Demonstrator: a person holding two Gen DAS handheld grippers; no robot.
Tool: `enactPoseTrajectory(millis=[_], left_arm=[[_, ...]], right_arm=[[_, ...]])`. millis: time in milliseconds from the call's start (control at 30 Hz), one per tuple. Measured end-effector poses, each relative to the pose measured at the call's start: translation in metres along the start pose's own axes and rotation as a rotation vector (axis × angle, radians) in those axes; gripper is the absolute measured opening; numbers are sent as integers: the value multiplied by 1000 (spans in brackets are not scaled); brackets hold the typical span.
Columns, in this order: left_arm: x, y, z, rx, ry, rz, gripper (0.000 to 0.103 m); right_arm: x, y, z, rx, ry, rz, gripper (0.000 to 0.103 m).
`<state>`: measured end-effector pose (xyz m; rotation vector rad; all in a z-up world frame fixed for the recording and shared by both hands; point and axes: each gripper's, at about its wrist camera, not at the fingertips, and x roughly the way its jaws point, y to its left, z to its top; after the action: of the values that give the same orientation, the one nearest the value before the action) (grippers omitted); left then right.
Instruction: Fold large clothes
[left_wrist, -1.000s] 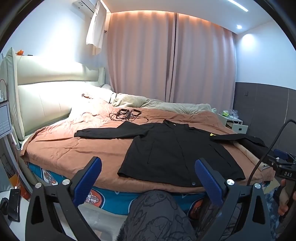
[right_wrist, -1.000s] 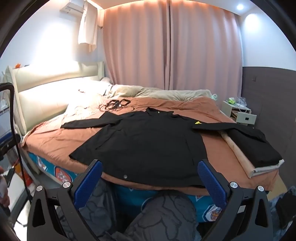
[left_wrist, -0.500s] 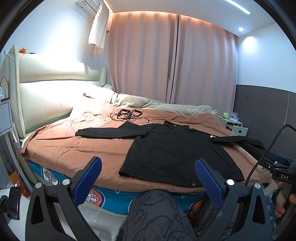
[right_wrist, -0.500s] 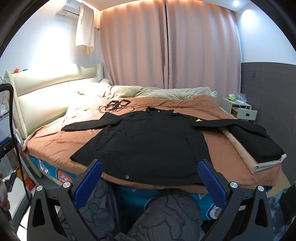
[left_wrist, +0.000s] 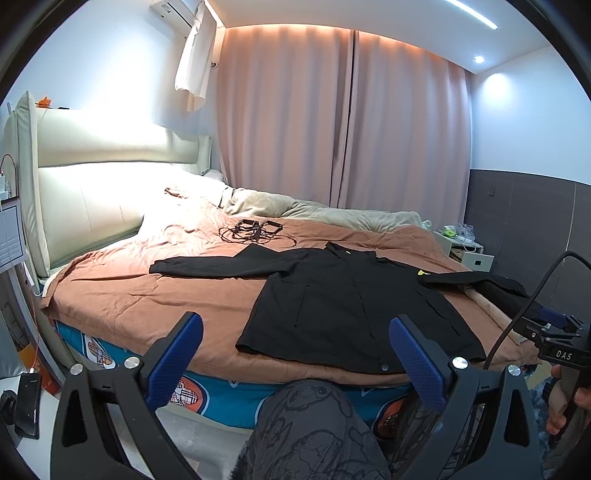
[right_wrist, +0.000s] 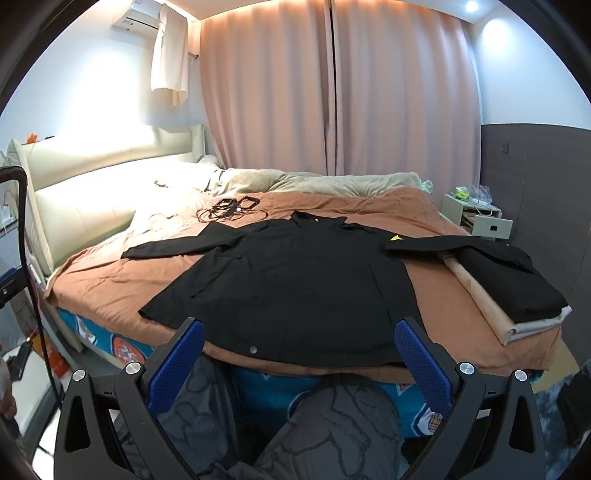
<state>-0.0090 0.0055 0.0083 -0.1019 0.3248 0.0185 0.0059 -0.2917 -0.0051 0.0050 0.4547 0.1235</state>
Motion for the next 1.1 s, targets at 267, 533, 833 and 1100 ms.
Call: enactPoseTrajectory(millis=[267, 533, 833, 1100], left_arm=[[5, -1, 3, 17, 0, -4, 103], [11, 1, 3, 13, 11, -1, 103], [11, 2, 6, 22, 16, 0, 103], [6, 5, 8, 15, 28, -20, 103]], right_arm=[[3, 0, 1, 0, -14, -1, 103], [10, 3, 8, -17, -2, 1, 103], [9, 6, 8, 3, 10, 9, 103], [-1, 9, 15, -21, 6, -19, 103]])
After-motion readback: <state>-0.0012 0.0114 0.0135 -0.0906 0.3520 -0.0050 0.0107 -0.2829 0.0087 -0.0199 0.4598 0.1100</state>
